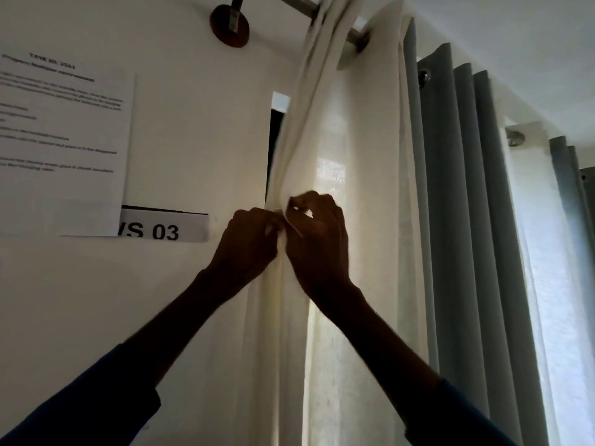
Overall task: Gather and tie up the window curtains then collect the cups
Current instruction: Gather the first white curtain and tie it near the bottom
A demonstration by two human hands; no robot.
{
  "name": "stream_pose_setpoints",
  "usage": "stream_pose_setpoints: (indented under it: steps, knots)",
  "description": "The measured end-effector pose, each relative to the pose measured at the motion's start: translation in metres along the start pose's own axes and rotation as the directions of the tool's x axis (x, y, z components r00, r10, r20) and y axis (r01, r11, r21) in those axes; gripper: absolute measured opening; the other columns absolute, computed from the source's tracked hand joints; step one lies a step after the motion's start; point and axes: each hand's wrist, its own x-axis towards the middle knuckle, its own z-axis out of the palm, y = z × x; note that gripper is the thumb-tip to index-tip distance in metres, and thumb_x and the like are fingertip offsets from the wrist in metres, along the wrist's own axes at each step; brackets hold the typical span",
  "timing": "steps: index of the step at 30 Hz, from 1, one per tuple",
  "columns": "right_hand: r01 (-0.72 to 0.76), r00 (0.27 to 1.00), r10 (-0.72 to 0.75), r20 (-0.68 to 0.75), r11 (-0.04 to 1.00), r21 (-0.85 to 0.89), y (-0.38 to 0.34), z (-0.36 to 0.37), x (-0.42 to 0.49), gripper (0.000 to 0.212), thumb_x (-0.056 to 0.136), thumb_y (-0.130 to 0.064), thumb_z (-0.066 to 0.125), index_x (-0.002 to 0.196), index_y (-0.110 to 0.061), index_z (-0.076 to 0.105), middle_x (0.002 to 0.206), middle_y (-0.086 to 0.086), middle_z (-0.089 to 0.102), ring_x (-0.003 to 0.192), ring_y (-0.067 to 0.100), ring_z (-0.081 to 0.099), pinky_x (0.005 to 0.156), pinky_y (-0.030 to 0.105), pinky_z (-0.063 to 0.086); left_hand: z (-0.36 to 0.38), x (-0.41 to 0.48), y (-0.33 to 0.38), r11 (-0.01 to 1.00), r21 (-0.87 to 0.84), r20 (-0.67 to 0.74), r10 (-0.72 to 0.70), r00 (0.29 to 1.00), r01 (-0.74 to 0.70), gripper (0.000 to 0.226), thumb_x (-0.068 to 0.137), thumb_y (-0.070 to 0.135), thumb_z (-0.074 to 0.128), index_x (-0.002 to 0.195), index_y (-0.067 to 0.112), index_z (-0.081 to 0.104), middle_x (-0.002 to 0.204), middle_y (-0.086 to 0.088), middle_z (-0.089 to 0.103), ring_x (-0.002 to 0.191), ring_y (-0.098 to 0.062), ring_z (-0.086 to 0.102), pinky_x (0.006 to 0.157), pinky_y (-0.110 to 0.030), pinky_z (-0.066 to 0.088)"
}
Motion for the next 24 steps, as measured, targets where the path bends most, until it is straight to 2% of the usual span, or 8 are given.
stream_pose_setpoints:
  steps: [3,6,9,12,16,19,21,24]
  knots:
    - [-0.141,0.984,0.144,0.106,0.989,-0.032,0.039,-0.003,-0.034,0.018,0.083,0.004,0.073,0.098,-0.007,0.073,0.099,0.004,0.067,0.089,0.021,0.064,0.064,0.038,0.056,-0.004,-0.005,0.003,0.996,-0.073,-0.006,0.046,0.999,-0.047,0.016,0.092,0.009,0.066,0.105,0.011,0.074,0.107,-0.005,0.074,0.098,-0.019,0.069,0.091,-0.012,0.041]
    - [-0.249,0.956,0.263,0.133,0.962,-0.113,0.074,-0.012,-0.057,0.034,0.080,0.005,0.078,0.107,-0.014,0.074,0.104,0.003,0.068,0.091,0.018,0.065,0.068,0.034,0.060,-0.011,-0.008,0.014,0.982,-0.145,0.020,0.128,0.992,-0.123,0.032,0.094,0.009,0.063,0.125,0.014,0.066,0.121,-0.005,0.070,0.105,-0.020,0.069,0.095,-0.013,0.043]
    - [-0.288,0.938,0.305,0.163,0.950,-0.121,0.080,-0.018,-0.070,0.043,0.080,0.001,0.080,0.118,-0.016,0.071,0.103,0.004,0.070,0.089,0.018,0.066,0.074,0.019,0.049,-0.010,-0.009,0.029,0.964,-0.226,0.105,0.165,0.981,-0.138,0.049,0.098,0.010,0.058,0.145,0.020,0.048,0.130,-0.005,0.066,0.100,-0.020,0.071,0.090,0.002,0.036]
    - [-0.273,0.937,0.279,0.209,0.960,-0.062,0.063,-0.017,-0.076,0.041,0.084,-0.002,0.077,0.122,-0.016,0.069,0.103,0.005,0.070,0.089,0.016,0.066,0.073,0.020,0.053,-0.003,-0.008,0.045,0.970,-0.215,0.215,0.157,0.964,-0.110,0.052,0.099,0.009,0.055,0.148,0.024,0.042,0.138,-0.002,0.060,0.104,-0.018,0.070,0.095,-0.012,0.044]
    - [-0.281,0.939,0.275,0.205,0.960,0.002,0.042,-0.016,-0.074,0.029,0.081,-0.011,0.081,0.109,-0.007,0.075,0.100,0.010,0.073,0.083,0.024,0.071,0.071,0.024,0.053,0.012,-0.007,0.054,0.967,-0.175,0.349,0.239,0.906,-0.188,0.065,0.096,0.002,0.060,0.152,0.018,0.032,0.113,-0.011,0.071,0.088,-0.019,0.071,0.095,-0.029,0.054]
    - [-0.272,0.944,0.269,0.193,0.962,-0.011,0.038,-0.015,-0.075,0.028,0.080,-0.009,0.083,0.107,-0.008,0.077,0.097,0.008,0.074,0.080,0.026,0.072,0.068,0.025,0.054,0.018,-0.004,0.048,0.969,-0.133,0.380,0.246,0.892,-0.210,0.073,0.094,0.001,0.062,0.153,0.022,0.027,0.095,-0.006,0.071,0.069,-0.006,0.060,0.091,-0.025,0.055]
    - [-0.237,0.958,0.233,0.164,0.972,0.001,0.038,-0.018,-0.077,0.029,0.079,-0.006,0.083,0.107,-0.008,0.077,0.098,0.009,0.074,0.080,0.026,0.072,0.066,0.029,0.057,0.019,-0.004,0.044,0.970,-0.134,0.393,0.238,0.888,-0.201,0.068,0.092,-0.001,0.063,0.151,0.017,0.034,0.110,-0.010,0.071,0.090,-0.017,0.069,0.098,-0.025,0.049]
    - [-0.187,0.979,0.183,0.095,0.982,0.034,0.037,-0.024,-0.079,0.029,0.077,-0.004,0.084,0.106,-0.006,0.077,0.100,0.011,0.074,0.080,0.027,0.072,0.066,0.032,0.060,0.019,-0.005,0.040,0.974,-0.132,0.417,0.225,0.881,-0.186,0.062,0.089,-0.005,0.065,0.146,0.008,0.044,0.129,-0.015,0.064,0.117,-0.026,0.063,0.101,-0.018,0.037]
